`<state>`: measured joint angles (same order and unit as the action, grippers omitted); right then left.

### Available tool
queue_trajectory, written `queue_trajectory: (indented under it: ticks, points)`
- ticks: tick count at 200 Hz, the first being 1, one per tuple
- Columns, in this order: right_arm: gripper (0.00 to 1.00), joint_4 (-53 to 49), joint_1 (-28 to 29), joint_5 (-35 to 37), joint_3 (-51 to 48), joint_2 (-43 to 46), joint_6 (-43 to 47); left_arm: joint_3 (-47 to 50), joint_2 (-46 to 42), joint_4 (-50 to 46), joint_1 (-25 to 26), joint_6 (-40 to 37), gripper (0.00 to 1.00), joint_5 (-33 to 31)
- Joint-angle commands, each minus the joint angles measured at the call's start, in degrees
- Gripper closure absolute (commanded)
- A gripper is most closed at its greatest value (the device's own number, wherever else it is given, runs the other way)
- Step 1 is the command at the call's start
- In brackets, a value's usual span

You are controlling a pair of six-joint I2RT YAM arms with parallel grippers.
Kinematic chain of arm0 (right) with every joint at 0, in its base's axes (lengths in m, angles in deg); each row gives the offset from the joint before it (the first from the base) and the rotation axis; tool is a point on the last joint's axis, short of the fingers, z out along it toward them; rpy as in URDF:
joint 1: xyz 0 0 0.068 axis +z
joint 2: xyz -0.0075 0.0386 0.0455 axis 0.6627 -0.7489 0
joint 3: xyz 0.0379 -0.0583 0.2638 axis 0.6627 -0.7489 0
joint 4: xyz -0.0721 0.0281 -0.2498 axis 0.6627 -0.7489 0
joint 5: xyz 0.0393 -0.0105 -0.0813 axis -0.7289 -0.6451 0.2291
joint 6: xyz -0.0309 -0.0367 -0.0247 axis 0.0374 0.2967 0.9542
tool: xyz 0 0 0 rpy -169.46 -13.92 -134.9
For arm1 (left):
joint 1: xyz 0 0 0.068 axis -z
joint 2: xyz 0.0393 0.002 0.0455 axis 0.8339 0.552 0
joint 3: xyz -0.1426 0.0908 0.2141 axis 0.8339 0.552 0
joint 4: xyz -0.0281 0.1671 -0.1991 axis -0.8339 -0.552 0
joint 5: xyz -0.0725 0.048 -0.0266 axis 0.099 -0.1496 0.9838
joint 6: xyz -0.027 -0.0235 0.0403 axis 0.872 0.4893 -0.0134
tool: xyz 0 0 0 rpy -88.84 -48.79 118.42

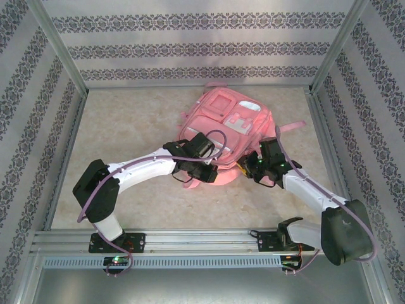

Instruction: Pack the student bag

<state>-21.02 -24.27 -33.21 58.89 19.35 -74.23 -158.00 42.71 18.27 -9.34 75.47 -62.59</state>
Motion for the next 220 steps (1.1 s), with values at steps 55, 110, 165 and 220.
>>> queue_trajectory:
  ticks: [55,110,165,220]
  points:
    - [0.65,1.7,4.4,-2.57,0.26,5.91,-14.34,-5.24,2.35,0.73,1.69,-2.05,1.0,2.97]
    - [0.66,4.82,5.66,-1.56,-1.1,4.74,-17.0,-6.65,3.36,0.91,3.07,-1.88,1.0,2.87]
    - [1.0,2.16,4.75,-0.58,-1.78,3.54,-13.28,-5.05,1.41,-0.03,3.01,-1.99,1.0,-0.58]
    - [1.0,-3.77,3.08,1.25,0.49,3.34,-5.68,-0.9,-1.33,-0.94,1.49,-1.16,1.0,-2.84]
